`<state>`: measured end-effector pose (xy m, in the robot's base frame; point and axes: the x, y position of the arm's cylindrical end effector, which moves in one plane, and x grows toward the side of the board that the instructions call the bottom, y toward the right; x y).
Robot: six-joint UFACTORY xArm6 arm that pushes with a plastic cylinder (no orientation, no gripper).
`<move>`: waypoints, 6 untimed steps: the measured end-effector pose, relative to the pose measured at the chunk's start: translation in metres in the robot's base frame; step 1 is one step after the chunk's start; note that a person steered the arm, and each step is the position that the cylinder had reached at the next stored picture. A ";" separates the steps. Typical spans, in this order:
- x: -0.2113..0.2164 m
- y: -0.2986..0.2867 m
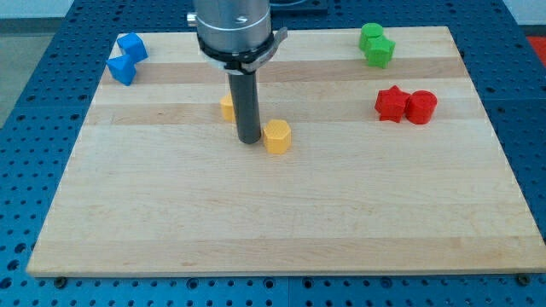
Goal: Move the yellow heart slightly upwards
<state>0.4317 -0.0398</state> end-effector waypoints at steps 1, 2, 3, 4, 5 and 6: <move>0.000 0.033; 0.000 0.032; 0.000 0.034; -0.001 0.004; -0.037 -0.059; -0.075 -0.076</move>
